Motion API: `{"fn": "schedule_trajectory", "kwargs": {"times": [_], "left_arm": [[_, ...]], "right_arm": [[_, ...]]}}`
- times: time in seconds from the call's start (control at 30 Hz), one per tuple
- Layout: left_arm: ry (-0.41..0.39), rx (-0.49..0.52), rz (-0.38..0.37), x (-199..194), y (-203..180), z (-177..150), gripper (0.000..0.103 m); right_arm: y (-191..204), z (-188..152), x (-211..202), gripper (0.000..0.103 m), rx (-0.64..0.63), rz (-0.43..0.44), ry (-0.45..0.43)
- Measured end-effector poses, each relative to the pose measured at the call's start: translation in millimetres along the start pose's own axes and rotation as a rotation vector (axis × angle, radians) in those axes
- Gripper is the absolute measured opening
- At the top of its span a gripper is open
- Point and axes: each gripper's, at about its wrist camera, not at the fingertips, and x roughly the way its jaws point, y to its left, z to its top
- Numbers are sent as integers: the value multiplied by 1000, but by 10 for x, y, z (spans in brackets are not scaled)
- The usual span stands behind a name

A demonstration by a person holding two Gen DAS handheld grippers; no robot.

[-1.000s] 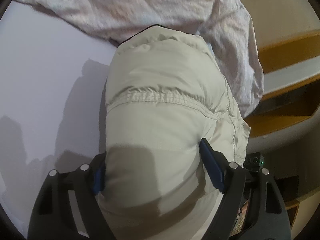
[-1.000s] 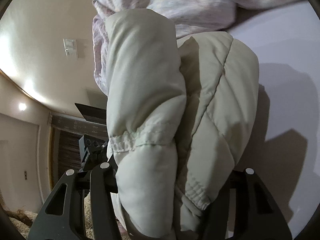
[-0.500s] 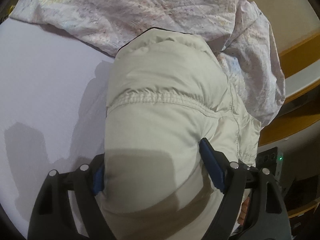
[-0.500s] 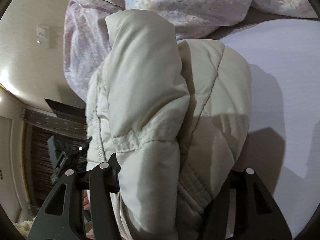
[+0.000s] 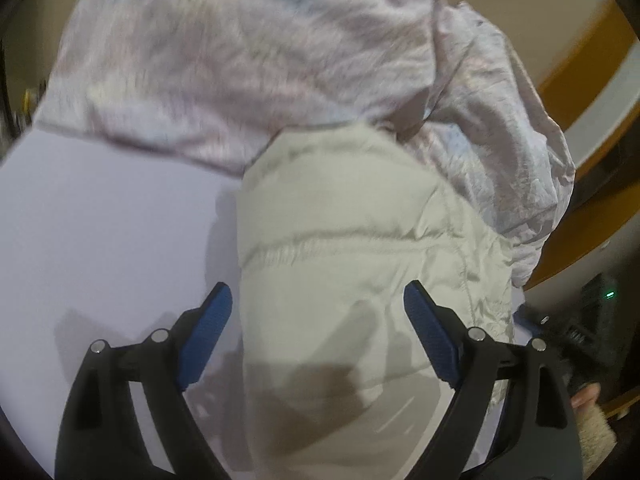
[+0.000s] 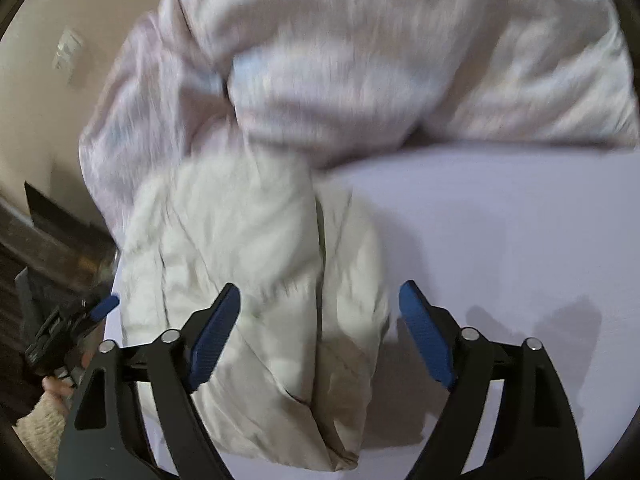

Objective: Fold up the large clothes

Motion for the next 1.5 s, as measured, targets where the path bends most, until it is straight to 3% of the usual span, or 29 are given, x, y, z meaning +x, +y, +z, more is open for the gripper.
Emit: {"fn": "schedule_trajectory", "kwargs": {"times": [0.1, 0.2, 0.3, 0.47, 0.6, 0.7, 1.1, 1.5], "left_arm": [[-20, 64, 23, -24, -151, 58, 87], [-11, 121, 39, 54, -334, 38, 87], [4, 176, 73, 170, -471, -12, 87], [43, 217, 140, 369, -520, -25, 87], [59, 227, 162, 483, -509, -27, 100], [76, 220, 164, 574, -484, -39, 101], [16, 287, 201, 761, -476, -159, 101], [-30, 291, 235, 886, -461, -235, 101]], "right_arm": [[146, 35, -59, 65, -109, -2, -53], [604, -5, 126, 48, -268, -59, -57], [734, -63, 204, 41, -318, -62, -88], [775, -25, 428, 41, -329, -154, -93], [661, -87, 673, 42, -318, -216, -45], [613, -186, 783, 42, -339, -230, -48], [582, -204, 869, 43, -327, -216, -66], [558, -217, 885, 43, -331, -214, -107]]}}
